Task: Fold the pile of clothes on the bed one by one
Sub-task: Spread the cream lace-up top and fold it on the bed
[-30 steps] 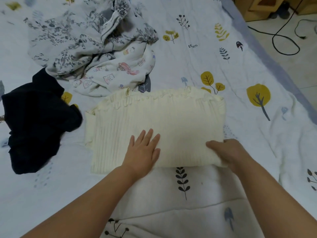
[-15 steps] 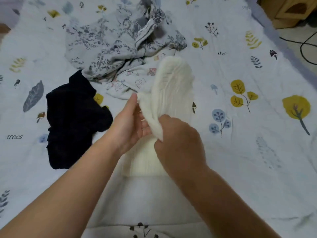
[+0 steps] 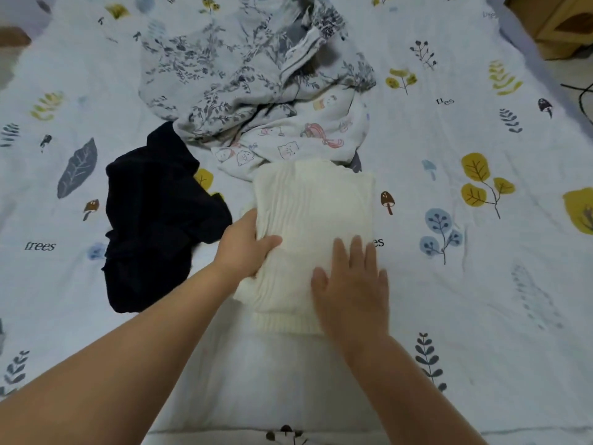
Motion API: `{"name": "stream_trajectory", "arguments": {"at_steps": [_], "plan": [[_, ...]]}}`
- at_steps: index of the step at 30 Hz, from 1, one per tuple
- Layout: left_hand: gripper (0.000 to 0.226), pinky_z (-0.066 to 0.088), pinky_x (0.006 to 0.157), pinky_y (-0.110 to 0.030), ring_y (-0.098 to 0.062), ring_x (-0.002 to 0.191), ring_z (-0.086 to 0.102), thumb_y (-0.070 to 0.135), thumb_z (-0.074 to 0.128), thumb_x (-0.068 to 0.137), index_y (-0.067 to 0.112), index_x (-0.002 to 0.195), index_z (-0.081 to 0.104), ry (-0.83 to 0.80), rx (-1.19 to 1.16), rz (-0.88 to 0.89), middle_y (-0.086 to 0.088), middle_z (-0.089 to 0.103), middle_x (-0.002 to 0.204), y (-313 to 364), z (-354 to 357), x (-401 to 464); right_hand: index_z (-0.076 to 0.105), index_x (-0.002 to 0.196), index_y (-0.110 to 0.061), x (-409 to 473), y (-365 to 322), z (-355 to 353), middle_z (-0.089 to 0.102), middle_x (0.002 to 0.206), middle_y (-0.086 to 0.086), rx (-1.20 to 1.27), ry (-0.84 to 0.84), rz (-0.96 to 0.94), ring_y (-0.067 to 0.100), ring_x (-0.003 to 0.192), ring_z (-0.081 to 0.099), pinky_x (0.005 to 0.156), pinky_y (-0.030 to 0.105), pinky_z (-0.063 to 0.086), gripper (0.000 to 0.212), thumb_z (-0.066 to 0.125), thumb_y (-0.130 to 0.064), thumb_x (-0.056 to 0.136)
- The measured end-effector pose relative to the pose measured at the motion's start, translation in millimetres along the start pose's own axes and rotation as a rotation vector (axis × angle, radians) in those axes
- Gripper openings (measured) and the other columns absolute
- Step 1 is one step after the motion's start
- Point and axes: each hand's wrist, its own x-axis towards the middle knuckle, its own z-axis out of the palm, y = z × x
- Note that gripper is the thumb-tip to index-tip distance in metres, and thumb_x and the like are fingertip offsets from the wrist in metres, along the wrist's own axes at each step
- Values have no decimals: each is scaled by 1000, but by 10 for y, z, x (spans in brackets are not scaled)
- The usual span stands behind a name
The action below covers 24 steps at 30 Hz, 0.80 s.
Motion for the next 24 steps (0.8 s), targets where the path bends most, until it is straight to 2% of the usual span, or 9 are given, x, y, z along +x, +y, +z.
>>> {"name": "stream_trajectory", "arguments": {"at_steps": [1,2,5,6,8,10,12,17,24], "plan": [[49,37,76,-30,-24,102,54,26,66,84,7,123,45,27,78,-25,-8,58,114,-30,22,-2,-2,150,-19,-37,61,88,-9,158,8,-56,-158,21,25,145,-11,117,45,5,64,27,-41,98],[58,38,77,-33,-28,106,52,32,67,82,7,127,39,51,189,-63,-11,55,118,-37,29,-10,-13,149,-20,-90,102,142,-21,156,7,-112,-221,9,26,143,-20,116,47,-1,68,24,-46,98],[89,34,99,-42,-33,128,32,43,61,84,8,147,7,188,514,-88,-18,31,142,54,2,-43,-13,149,-22,-131,73,102,-25,154,7,-80,-200,-15,24,142,-24,115,46,-7,69,23,-49,97],[86,29,105,-44,-33,134,26,41,57,87,10,149,5,273,537,18,-18,23,148,96,7,-61,-9,149,-24,-85,49,35,-22,156,5,-33,-144,-2,22,142,-22,115,45,-7,66,23,-47,97],[70,21,110,-51,-36,139,20,41,43,90,15,149,16,377,556,293,-17,20,153,134,85,-79,-7,150,-26,54,34,-25,-19,156,2,-8,6,17,19,143,-21,115,44,-8,61,22,-43,98],[69,7,112,-57,-36,143,8,51,18,86,23,149,16,220,676,398,-11,10,157,75,210,-70,-11,149,-26,195,66,40,-22,156,1,-34,22,26,18,143,-22,115,46,-8,62,20,-44,98],[76,-5,112,-56,-29,144,-11,60,-1,78,32,148,2,18,732,371,-2,-6,158,-144,371,-51,-14,148,-28,272,126,213,-24,155,-1,-64,-60,47,18,142,-22,116,49,-7,64,19,-49,97],[64,-4,113,-50,-15,138,-22,63,5,82,39,141,-9,41,527,332,9,-18,150,-512,559,-91,-16,147,-32,242,220,437,-26,154,-3,-90,-47,43,17,142,-23,115,48,-7,66,19,-53,95],[67,-3,115,-53,-18,140,-25,65,-3,76,42,136,-21,-25,524,294,12,-31,146,-427,528,-34,-9,149,-31,295,201,392,-19,156,-3,-78,-58,26,17,144,-16,116,47,3,65,22,-52,96]]}}
